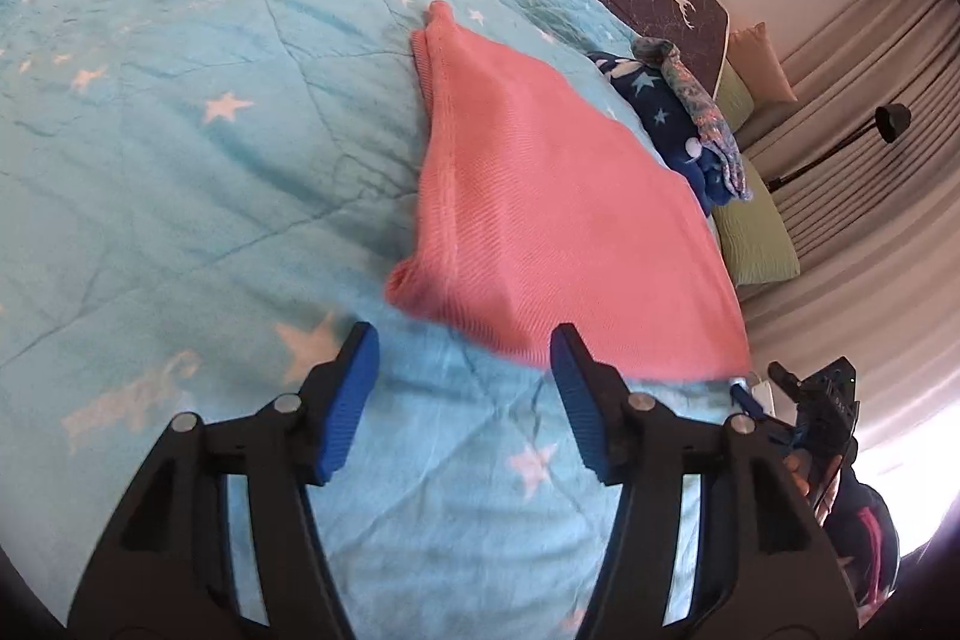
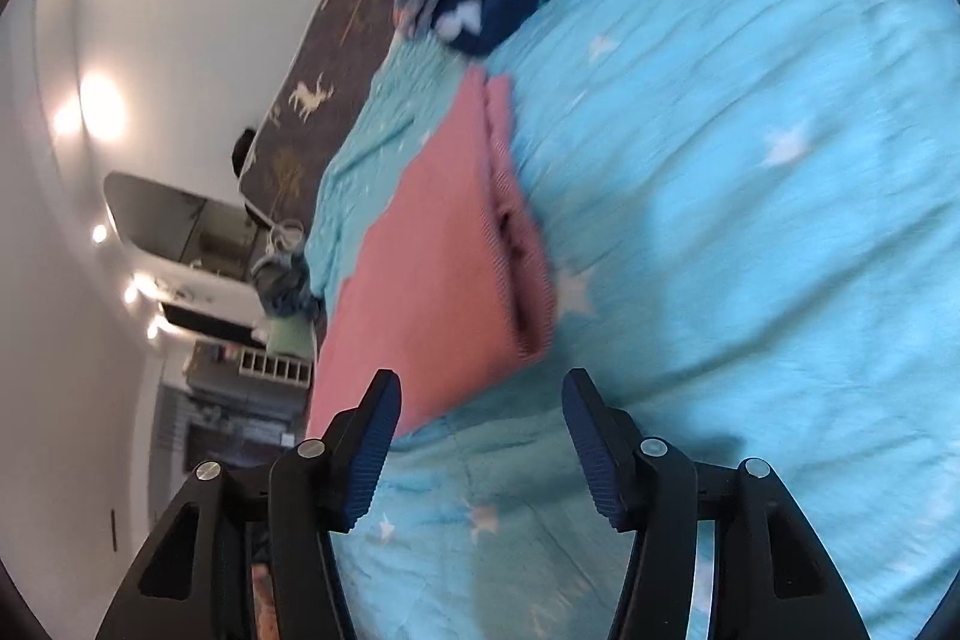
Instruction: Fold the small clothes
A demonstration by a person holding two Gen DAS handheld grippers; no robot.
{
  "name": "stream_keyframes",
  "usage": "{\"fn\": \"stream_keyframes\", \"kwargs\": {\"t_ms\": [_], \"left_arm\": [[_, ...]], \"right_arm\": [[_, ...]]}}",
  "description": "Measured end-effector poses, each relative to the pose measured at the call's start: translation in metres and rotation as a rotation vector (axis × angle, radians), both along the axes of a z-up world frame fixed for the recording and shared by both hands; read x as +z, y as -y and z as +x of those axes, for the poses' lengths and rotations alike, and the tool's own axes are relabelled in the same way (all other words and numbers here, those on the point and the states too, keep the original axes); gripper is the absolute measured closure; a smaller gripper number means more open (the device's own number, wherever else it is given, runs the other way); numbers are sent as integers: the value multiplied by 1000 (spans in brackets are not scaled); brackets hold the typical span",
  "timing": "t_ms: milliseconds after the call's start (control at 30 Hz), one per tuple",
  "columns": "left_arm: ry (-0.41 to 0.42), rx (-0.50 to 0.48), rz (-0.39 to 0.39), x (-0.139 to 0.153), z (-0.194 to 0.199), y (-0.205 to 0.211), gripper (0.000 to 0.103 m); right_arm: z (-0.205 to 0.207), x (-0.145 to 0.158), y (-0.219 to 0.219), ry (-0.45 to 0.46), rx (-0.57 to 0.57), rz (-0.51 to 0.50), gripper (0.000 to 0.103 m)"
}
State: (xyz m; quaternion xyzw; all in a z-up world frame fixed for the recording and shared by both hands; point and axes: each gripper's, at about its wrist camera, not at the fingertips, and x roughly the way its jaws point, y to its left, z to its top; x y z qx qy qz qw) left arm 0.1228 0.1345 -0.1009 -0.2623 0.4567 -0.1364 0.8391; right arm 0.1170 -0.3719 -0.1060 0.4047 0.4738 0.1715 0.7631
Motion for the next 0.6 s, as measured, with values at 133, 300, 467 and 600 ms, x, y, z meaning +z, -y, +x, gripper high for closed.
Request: {"fn": "stream_keyframes", "kwargs": {"t_ms": [133,300,467,600], "left_arm": [[9,59,-29,-2,26,-2,87],[50,59,-52,14,13,-3,93],[86,-38,1,44,-33,6,93],[35,-111,37,41,-78,7,93]], "right_arm": [[36,-7,-25,5,2,-32,41],[45,4,-26,27,-76,-16,96],[5,34,-28,67,-41,-83,96],[-52,42,-17,34,-10,-143,96]]}}
